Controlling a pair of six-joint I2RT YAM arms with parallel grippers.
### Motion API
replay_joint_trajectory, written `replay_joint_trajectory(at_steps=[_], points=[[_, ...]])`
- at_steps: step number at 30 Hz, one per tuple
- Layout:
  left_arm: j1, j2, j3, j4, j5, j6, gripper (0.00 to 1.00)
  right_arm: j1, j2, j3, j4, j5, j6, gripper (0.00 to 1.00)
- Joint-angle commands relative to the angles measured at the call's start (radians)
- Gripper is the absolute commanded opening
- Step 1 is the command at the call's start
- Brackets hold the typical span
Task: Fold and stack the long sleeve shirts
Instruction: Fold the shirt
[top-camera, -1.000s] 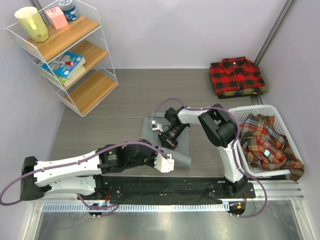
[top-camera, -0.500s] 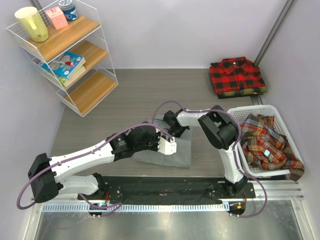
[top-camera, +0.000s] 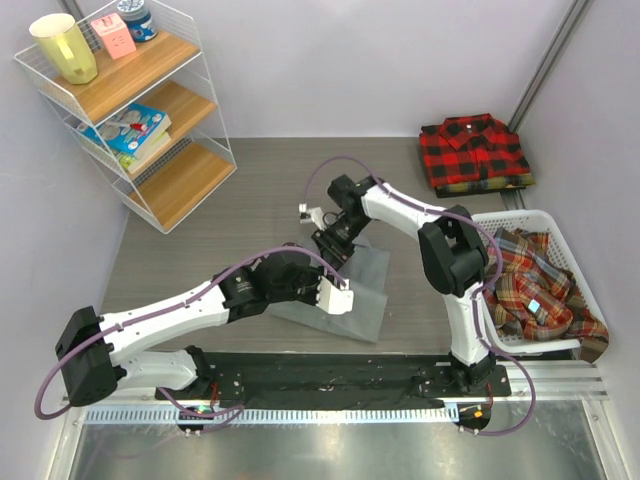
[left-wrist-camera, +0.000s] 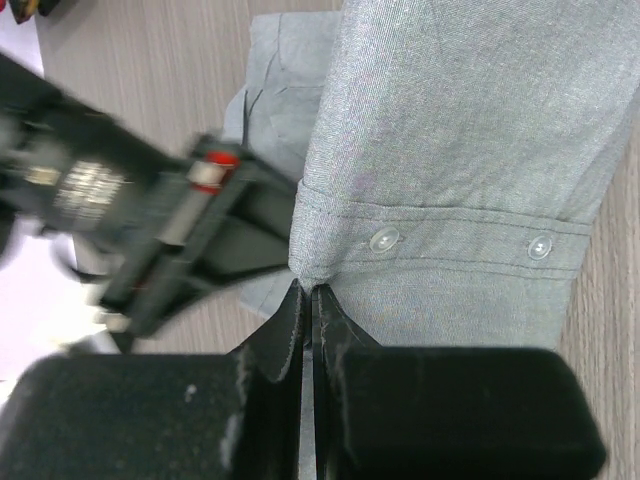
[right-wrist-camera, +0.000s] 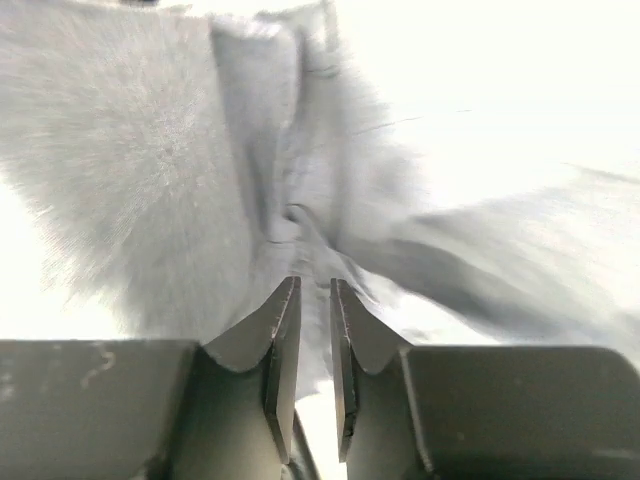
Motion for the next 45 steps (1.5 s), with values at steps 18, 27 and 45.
replay_joint_trajectory(at_steps=[18,27,45], points=[[0.159,0.241,0.117,0.095,0.183,0.097,0.0,-0.235,0.3,0.432,-0.073,0.168,-0.066,0.25],[0.231,0.48,0.175,0.197,0.253,0.167,0.0,-0.229,0.315,0.39,-0.072,0.119,-0.092,0.22],[0.176,0.386,0.048,0.008,0.324,0.03,0.01,-0.169,0.137,0.104,-0.029,0.028,-0.072,0.18]])
